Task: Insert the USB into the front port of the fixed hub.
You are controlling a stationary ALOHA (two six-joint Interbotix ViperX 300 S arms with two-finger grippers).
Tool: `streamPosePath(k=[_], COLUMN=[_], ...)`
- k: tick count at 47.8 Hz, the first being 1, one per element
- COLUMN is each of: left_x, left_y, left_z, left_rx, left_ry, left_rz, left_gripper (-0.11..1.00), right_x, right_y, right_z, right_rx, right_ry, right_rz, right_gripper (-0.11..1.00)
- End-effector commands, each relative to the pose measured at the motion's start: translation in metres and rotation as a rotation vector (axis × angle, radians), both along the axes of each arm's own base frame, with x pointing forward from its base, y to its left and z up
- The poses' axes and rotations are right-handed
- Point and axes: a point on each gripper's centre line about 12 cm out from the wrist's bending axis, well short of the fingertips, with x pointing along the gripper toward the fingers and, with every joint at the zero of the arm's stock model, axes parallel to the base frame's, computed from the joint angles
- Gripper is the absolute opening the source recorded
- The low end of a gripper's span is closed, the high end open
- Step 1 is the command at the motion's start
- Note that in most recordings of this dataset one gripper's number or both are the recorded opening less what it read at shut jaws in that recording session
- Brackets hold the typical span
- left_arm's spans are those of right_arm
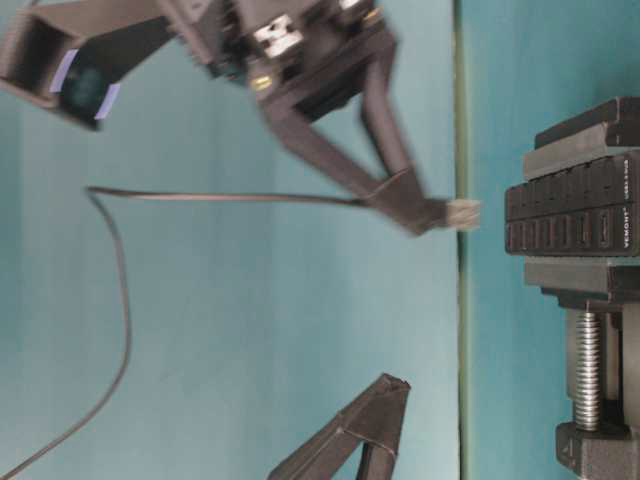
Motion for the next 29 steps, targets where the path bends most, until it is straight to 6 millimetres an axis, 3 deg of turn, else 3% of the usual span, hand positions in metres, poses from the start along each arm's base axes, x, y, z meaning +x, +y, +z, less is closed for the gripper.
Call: streamPosePath(k=[1,14,29], left_x=[0.005,0.01,0.019], left_y=[-0.003,-0.003,-0.004], left_z=[0.01,0.006,0.008], left_rx=[0.002,0.003,0.001], left_ry=[-0.037,-0.022,-0.029], left_rz=[-0.01,-0.01,-0.009], left_gripper=[0.0,0.0,0.0], right_x=[0.001,0.006,0.008], right_y=[0.008,0.016,0.011], right_z=[0.003,-0.014,-0.014], right_rx=[0.022,0.019,0.009], right_ry=[-0.02,0.011,0.008], right_rz=[0.008,0.028,0.019], right_gripper=[0.05,0.05,0.05])
